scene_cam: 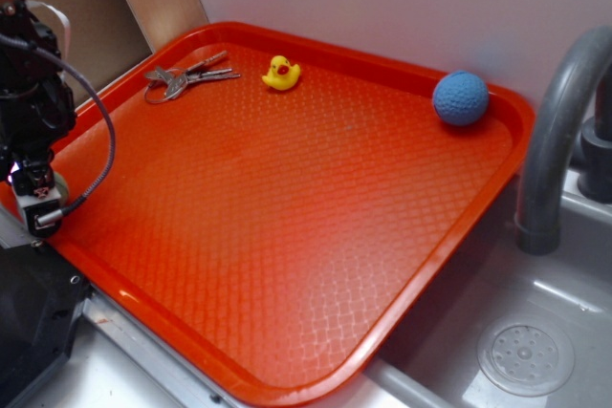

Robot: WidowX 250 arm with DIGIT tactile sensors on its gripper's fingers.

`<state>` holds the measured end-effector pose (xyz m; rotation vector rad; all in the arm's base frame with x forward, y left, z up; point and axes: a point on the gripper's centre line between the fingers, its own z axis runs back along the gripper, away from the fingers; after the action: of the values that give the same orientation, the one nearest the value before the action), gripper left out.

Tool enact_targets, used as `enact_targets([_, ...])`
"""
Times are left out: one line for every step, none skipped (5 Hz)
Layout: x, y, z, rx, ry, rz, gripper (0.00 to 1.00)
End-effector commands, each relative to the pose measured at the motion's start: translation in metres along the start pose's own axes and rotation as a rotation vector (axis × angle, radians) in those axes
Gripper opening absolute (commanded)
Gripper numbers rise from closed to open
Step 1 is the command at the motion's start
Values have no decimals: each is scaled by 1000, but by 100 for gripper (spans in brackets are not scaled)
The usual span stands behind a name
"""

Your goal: Grab the green ball.

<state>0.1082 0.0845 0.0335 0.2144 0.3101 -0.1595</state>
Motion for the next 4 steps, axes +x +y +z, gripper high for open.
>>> enact_targets([15,12,7,11,-58,44,0])
enact_targets([22,18,25,-12,-103,76,0])
enact_targets([29,25,43,-43,-136,116,0])
enact_targets([34,28,68,-85,-163,162,0])
